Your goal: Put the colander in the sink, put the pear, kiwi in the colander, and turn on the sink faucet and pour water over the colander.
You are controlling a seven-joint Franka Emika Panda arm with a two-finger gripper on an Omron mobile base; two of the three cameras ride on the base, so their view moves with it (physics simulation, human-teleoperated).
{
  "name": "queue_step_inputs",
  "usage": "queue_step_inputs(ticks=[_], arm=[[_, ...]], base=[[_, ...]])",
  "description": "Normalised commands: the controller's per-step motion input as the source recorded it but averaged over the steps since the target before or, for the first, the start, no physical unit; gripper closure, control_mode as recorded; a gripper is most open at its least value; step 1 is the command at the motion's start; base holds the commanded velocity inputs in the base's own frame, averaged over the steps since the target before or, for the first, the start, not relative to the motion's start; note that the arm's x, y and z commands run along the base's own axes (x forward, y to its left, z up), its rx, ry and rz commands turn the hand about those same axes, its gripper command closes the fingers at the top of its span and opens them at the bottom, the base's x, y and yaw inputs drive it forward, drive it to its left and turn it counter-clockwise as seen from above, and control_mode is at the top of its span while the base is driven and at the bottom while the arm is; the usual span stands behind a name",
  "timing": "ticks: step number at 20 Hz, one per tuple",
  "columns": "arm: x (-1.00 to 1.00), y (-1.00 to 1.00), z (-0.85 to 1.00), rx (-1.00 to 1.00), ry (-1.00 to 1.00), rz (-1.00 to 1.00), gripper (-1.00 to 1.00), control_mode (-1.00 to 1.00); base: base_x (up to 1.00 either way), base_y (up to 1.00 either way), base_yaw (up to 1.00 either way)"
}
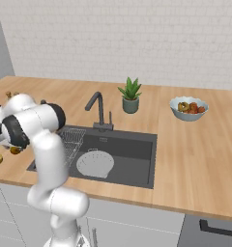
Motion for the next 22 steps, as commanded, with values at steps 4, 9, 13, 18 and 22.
queue_step_inputs(ticks=[4, 9, 13, 18, 22], arm=[[0.28, 0.16, -0.12, 0.00, 0.00, 0.05, -1.00, -1.00], [0.21, 0.03, -0.12, 0.00, 0.00, 0.03, -1.00, -1.00], [0.00, -0.03, -0.20, 0.00, 0.00, 0.00, -1.00, -1.00], [-0.07, -0.21, -0.21, 0.00, 0.00, 0.00, -1.00, -1.00], [-0.08, -0.33, -0.22, 0.00, 0.00, 0.00, -1.00, -1.00]], base=[[0.00, 0.00, 0.00], [0.00, 0.00, 0.00], [0.00, 0.00, 0.00], [0.00, 0.00, 0.00], [0.00, 0.00, 0.00]])
